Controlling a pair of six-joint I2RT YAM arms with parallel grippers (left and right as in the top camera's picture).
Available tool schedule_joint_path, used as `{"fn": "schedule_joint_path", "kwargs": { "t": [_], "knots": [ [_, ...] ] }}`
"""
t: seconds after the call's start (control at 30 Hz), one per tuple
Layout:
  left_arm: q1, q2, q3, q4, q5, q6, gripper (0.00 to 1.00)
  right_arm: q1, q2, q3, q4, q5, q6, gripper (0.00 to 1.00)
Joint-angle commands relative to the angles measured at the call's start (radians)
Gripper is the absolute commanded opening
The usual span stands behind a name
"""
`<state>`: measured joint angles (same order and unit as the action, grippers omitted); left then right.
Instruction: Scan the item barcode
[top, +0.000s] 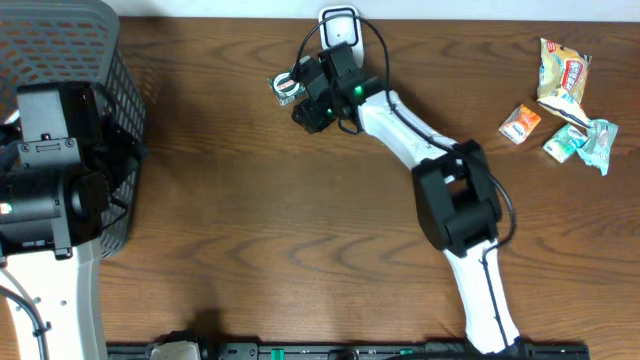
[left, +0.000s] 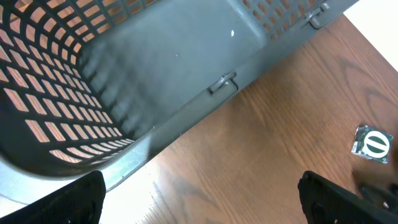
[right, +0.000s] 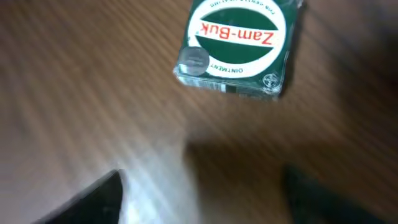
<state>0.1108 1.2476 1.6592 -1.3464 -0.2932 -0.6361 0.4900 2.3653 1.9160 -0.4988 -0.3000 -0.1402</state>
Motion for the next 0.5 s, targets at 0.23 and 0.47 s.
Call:
{"fn": "schedule_joint_path", "kwargs": {
  "t": [0.23, 0.47],
  "knots": [
    [0.005, 0.001, -0.005, -0.003, -0.010, -0.013, 0.98, 0.027, -0.005, 0.006, 0.268, 0.074, 0.024, 0.99],
    [0.005, 0.001, -0.005, -0.003, -0.010, -0.013, 0.98, 0.063, 0.098, 0.006, 0.482, 0.145, 0.024, 0.99]
  ]
}}
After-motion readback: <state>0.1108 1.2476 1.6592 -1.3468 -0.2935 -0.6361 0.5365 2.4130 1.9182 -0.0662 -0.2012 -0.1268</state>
